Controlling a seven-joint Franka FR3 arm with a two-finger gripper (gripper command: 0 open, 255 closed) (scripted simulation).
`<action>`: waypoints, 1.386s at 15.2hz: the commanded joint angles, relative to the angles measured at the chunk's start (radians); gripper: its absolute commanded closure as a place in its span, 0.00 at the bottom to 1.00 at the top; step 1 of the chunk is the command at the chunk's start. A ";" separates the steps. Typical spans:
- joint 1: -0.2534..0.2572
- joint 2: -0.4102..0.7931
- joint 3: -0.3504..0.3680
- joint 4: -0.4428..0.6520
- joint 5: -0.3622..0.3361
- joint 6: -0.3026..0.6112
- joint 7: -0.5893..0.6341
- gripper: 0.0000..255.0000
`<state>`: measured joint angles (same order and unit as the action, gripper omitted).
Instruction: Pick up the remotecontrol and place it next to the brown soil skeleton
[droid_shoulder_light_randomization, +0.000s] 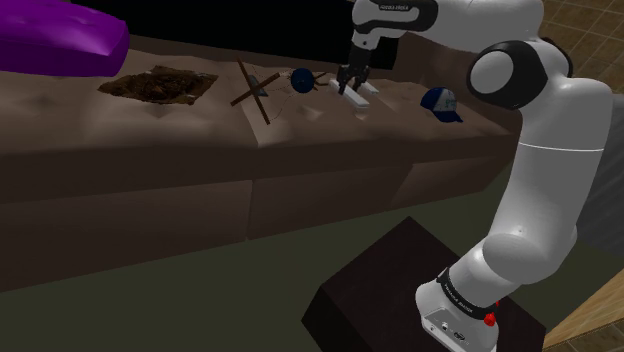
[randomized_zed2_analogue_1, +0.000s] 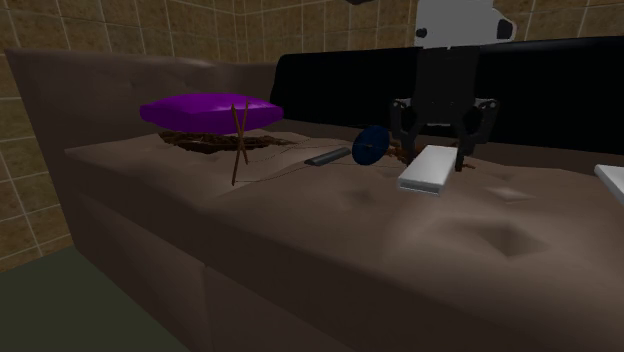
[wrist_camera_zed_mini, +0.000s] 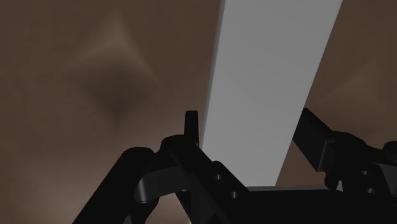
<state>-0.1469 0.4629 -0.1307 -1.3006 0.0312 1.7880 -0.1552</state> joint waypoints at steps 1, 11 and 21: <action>0.000 -0.003 0.000 0.021 0.000 -0.024 0.000 1.00; -0.009 0.027 -0.001 0.203 0.003 -0.176 -0.002 1.00; 0.139 -0.077 0.045 0.051 -0.031 -0.131 0.182 1.00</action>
<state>-0.0241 0.3824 -0.0922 -1.2540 0.0025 1.6580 0.0039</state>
